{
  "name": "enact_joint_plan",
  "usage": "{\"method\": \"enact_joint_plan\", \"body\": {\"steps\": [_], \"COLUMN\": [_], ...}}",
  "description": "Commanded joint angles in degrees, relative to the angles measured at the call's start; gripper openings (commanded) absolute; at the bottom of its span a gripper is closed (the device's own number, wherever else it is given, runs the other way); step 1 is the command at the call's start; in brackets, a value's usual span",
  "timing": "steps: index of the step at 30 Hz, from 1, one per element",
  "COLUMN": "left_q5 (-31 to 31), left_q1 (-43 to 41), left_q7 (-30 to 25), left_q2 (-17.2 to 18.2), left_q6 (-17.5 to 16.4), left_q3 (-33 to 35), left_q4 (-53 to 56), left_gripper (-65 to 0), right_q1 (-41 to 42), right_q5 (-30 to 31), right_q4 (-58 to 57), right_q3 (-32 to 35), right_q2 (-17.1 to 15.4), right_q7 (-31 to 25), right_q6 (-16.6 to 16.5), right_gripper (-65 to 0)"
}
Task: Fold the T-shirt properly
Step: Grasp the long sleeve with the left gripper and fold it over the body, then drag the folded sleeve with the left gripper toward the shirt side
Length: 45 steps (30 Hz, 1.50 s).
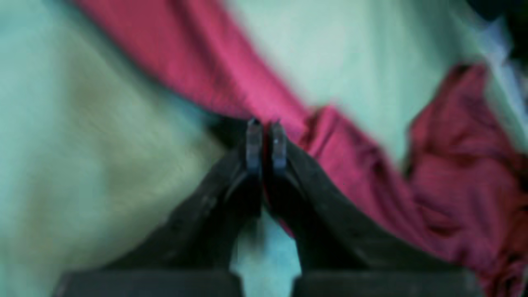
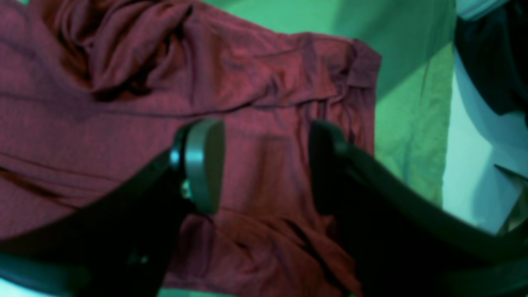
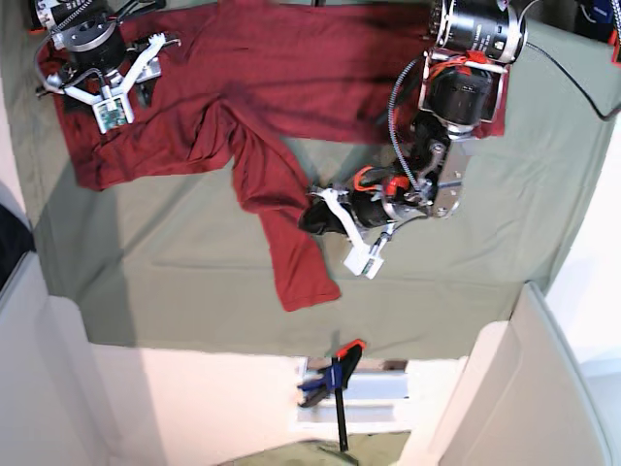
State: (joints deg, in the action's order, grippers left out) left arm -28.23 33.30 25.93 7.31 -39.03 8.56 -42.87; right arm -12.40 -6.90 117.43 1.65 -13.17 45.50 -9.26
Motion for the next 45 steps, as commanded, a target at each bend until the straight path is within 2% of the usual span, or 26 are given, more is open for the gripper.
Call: {"method": "enact_joint_plan", "body": {"steps": [1, 8, 14, 20, 26, 27, 31, 33, 39, 41, 43, 45], "left_q5": [-2.9, -12.2, -13.2, -13.1, -13.1, -13.1, -13.1, -13.1, -13.9, -11.4, -8.8, -8.8], "left_q1": [1.0, -9.4, -18.6, -27.6, -30.6, -30.6, -30.2, -29.3, -24.6, -23.0, -21.3, -19.0], "left_q7": [0.3, 9.1, 10.3, 10.3, 10.4, 10.4, 10.1, 9.8, 9.8, 8.0, 5.5, 5.8], "left_q2": [0.7, 7.4, 11.6, 12.8, 12.8, 12.9, 12.9, 12.8, 12.8, 12.5, 12.2, 10.9], "left_q6": [-1.0, -1.0, -1.0, -1.0, -1.0, -1.0, -1.0, -1.0, -1.0, -0.8, 2.8, 4.3], "left_q3": [-0.1, -0.1, -0.1, -0.1, -0.1, -0.1, -0.1, -0.1, -0.1, -0.1, -0.1, -0.1], "left_q4": [-3.6, -25.8, -41.0, -51.2, -52.5, -52.5, -52.5, -52.5, -52.4, -51.3, -47.7, -42.2], "left_gripper": [-65.0, -65.0, -65.0, -65.0, -65.0, -63.7, -39.1, -32.6, -32.0, -32.0, -32.0, -32.0], "right_q1": [0.5, 0.5, 0.5, 0.4, 0.4, 0.4, 0.5, 0.5, 0.4, 0.3, 0.3, 0.3], "right_q5": [-0.2, -0.2, -0.2, -0.2, -0.2, -0.2, -0.2, -0.2, -0.2, -0.2, -0.2, -0.2], "right_q4": [1.1, 1.1, 1.1, 1.1, 1.1, 1.1, 1.1, 1.1, 1.1, 1.1, 1.1, 1.1], "right_q3": [-0.6, -1.8, -2.1, -2.1, -2.1, -2.1, -2.1, -2.1, -2.1, -2.1, -2.1, -2.1], "right_q2": [-0.8, -1.4, -1.4, -1.4, -1.4, -1.4, -1.4, -1.4, -1.4, -1.4, -1.2, -1.2], "right_q7": [-1.8, -2.0, -2.1, -2.2, -2.2, -2.2, -2.2, -2.2, -2.1, -2.0, -2.0, -2.0], "right_q6": [0.0, 0.0, 0.0, 0.0, 0.0, 0.0, 0.0, 0.0, 0.0, 0.0, 0.0, 0.0], "right_gripper": [-32.3, -32.3, -32.3, -32.3, -32.3, -32.3, -32.3, -32.3, -32.3, -32.3, -32.3, -32.3]}}
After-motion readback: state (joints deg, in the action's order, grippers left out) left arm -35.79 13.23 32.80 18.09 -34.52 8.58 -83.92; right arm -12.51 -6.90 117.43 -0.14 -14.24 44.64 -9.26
